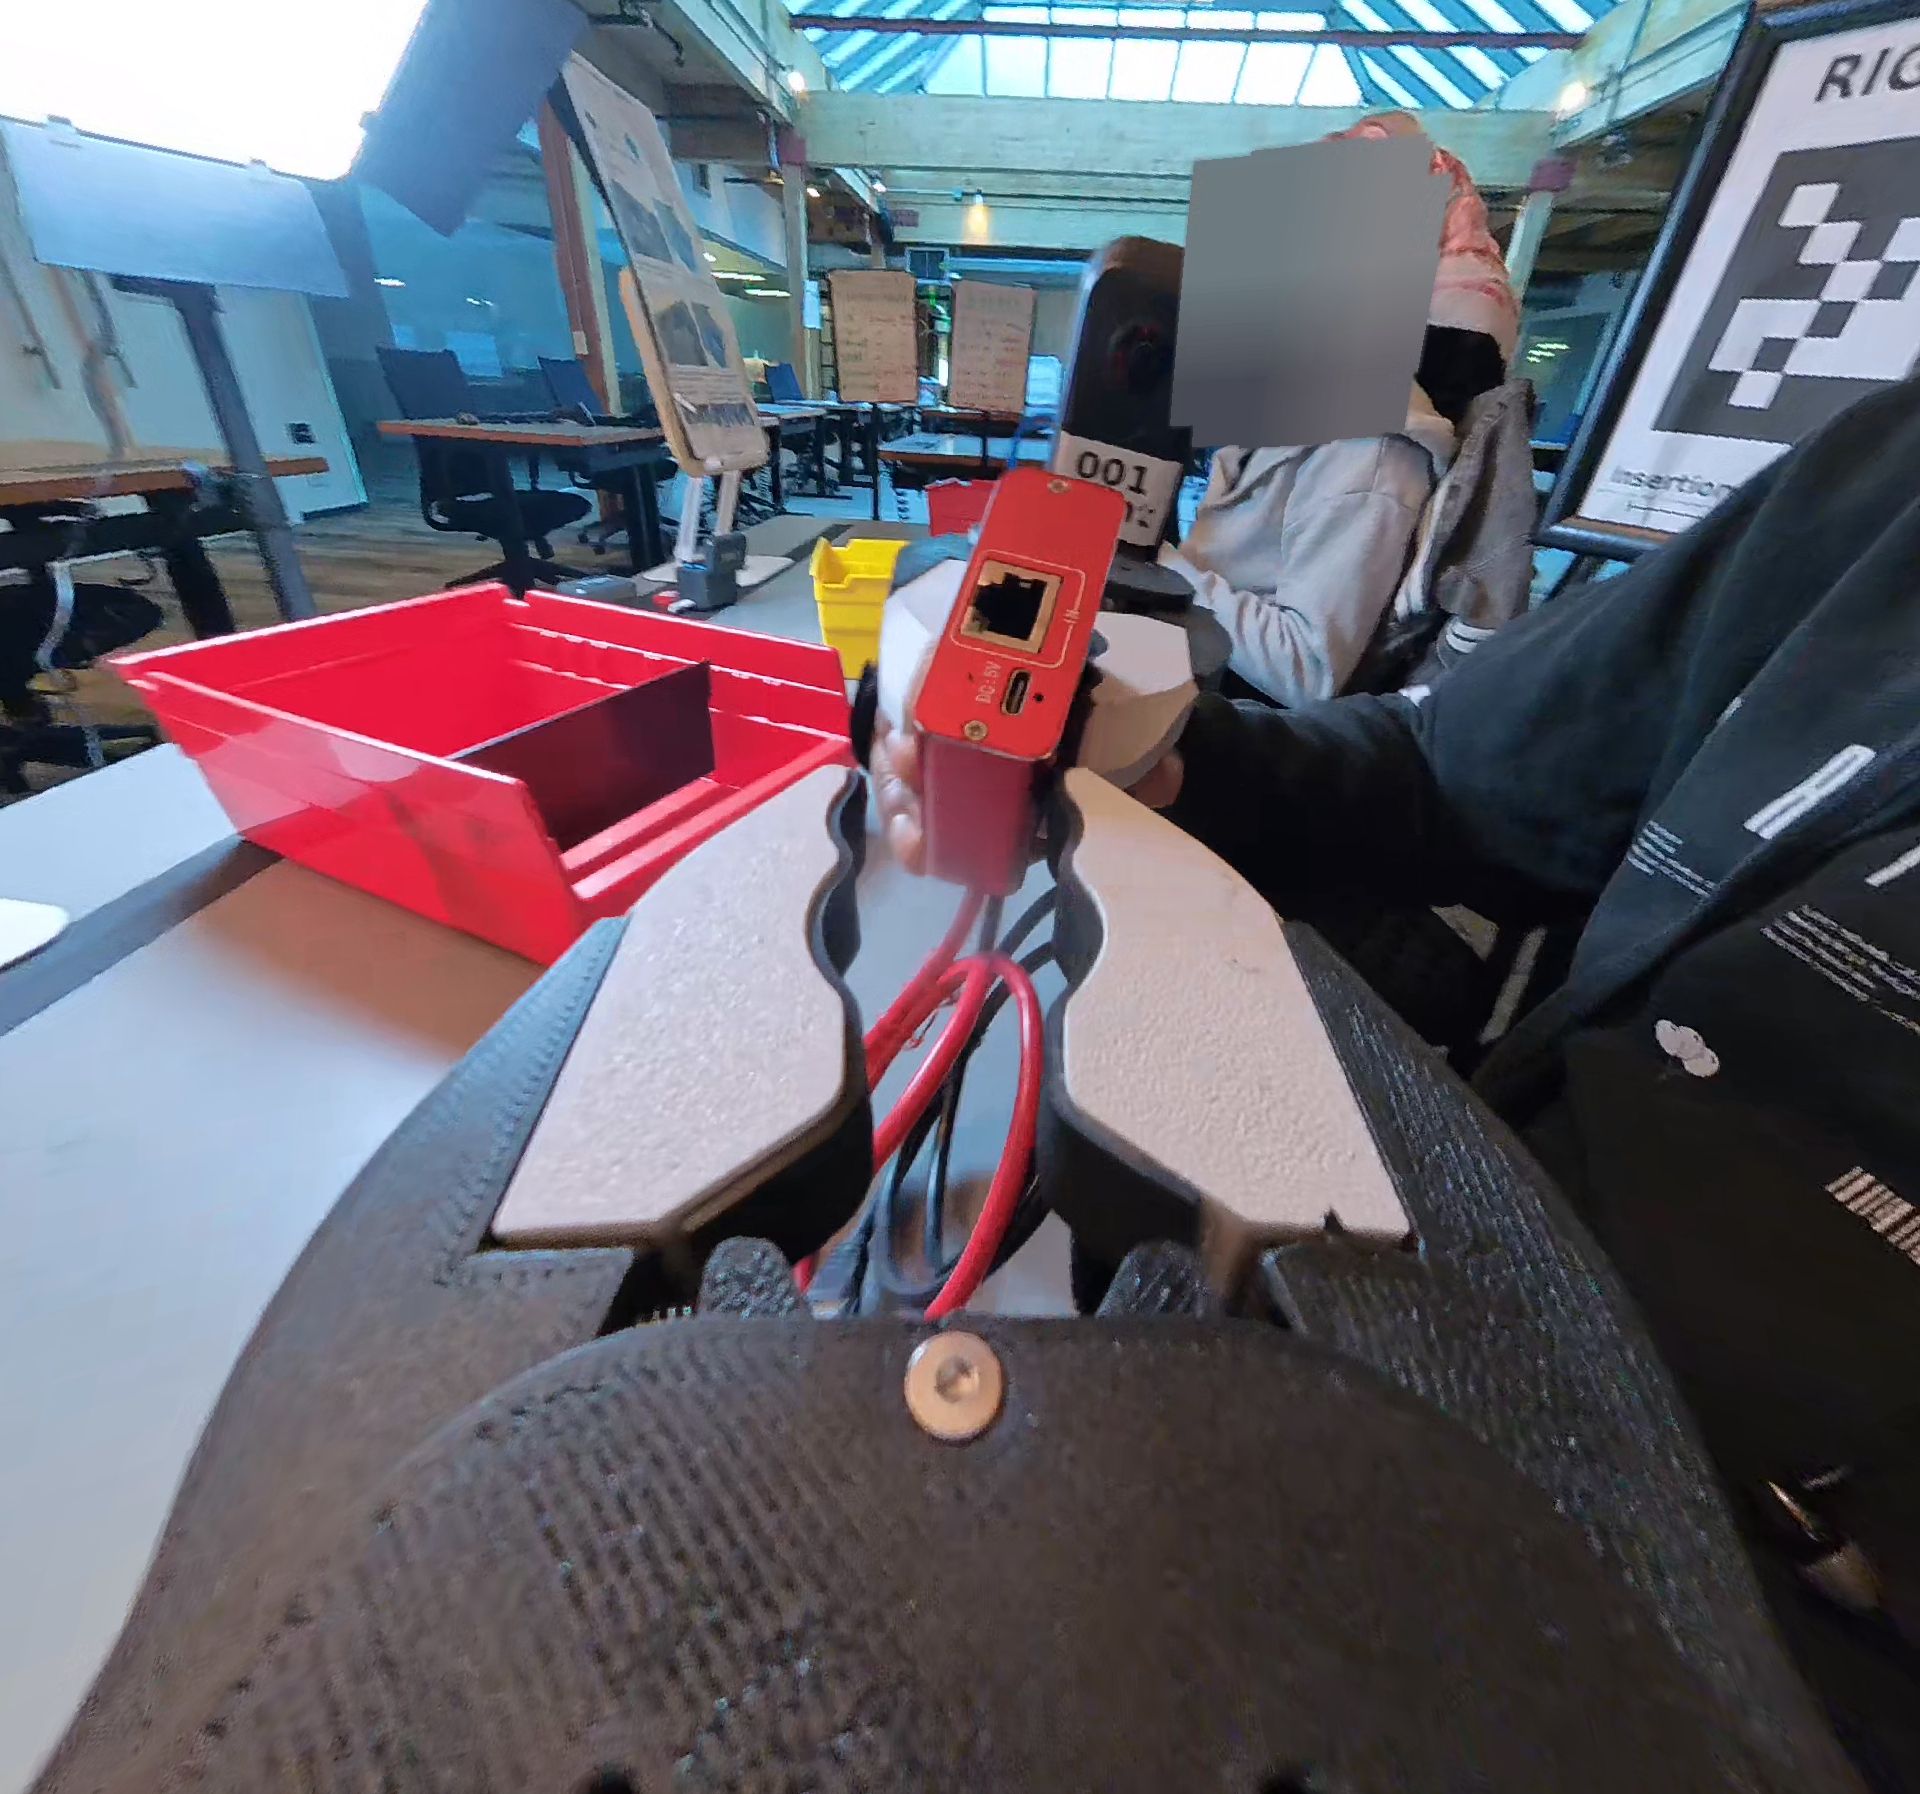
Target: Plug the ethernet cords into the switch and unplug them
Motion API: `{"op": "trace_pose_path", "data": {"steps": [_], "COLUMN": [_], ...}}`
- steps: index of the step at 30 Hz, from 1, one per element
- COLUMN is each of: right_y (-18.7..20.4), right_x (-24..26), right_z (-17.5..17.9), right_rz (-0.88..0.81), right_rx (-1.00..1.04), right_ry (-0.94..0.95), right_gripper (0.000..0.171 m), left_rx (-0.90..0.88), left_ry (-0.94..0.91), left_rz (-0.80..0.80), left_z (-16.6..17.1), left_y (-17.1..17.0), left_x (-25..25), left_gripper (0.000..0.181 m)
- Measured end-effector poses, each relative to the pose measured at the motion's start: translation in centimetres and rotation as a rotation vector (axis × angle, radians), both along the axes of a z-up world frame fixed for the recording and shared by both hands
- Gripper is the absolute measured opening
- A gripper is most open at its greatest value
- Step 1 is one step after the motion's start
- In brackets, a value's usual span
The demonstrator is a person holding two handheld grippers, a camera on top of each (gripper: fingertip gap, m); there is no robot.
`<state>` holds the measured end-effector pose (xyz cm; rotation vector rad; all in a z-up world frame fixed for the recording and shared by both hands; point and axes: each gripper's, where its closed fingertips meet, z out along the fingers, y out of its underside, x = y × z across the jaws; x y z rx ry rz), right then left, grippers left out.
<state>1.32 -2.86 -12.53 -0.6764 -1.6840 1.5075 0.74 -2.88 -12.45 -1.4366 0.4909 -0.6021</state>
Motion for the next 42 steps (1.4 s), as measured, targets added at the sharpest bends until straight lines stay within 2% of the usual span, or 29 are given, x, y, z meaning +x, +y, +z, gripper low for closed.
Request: {"op": "trace_pose_path", "data": {"steps": [4,9,12,14,21,24,25,28,31,35,37,39,42], "right_y": [2.1,4.3,5.0,5.2,5.6,5.7,5.7,5.9,6.1,6.1,6.1,6.2,6.8], "right_x": [0.1,0.1,0.1,0.0,-0.2,-0.1,-0.1,0.0,0.0,0.0,0.0,-0.1,0.0], "right_z": [0.9,1.5,1.6,1.6,1.1,1.2,1.2,1.4,1.5,1.6,1.6,1.6,1.8], "right_rz": [-0.065,-0.150,-0.175,-0.182,-0.197,-0.202,-0.204,-0.213,-0.220,-0.226,-0.228,-0.235,-0.253], "right_rx": [-0.021,-0.015,-0.012,-0.015,-0.011,-0.008,-0.007,-0.007,-0.012,-0.011,-0.012,-0.011,-0.016], "right_ry": [0.025,0.044,0.043,0.043,0.031,0.033,0.036,0.044,0.047,0.050,0.051,0.055,0.064], "right_gripper": [0.028,0.028,0.028,0.028,0.028,0.028,0.028,0.029,0.029,0.029,0.029,0.029,0.029], "left_rx": [0.038,-0.010,-0.210,-0.370,-0.816,-0.835,-0.848,-0.843,-0.748,-0.539,-0.368,-0.226,-0.105], "left_ry": [-0.026,0.059,0.170,0.221,0.349,0.317,0.355,0.421,0.343,0.220,0.092,-0.062,-0.206], "left_rz": [0.169,0.580,0.834,0.864,0.800,0.788,0.797,0.833,0.843,0.824,0.697,0.496,0.166], "left_z": [1.6,2.3,-0.5,-3.4,-12.2,-12.7,-12.9,-12.4,-9.7,-3.9,0.0,3.7,6.4], "left_y": [0.1,-0.6,-1.5,-1.8,-0.4,0.9,0.9,0.6,0.2,-0.7,-0.9,-1.6,-2.7], "left_x": [-4.6,-15.0,-22.0,-24.2,-25.5,-25.7,-25.9,-26.4,-26.4,-25.5,-23.0,-19.4,-13.2], "left_gripper": [0.035,0.032,0.030,0.032,0.036,0.031,0.021,0.009,0.008,0.006,0.006,0.005,0.006]}}
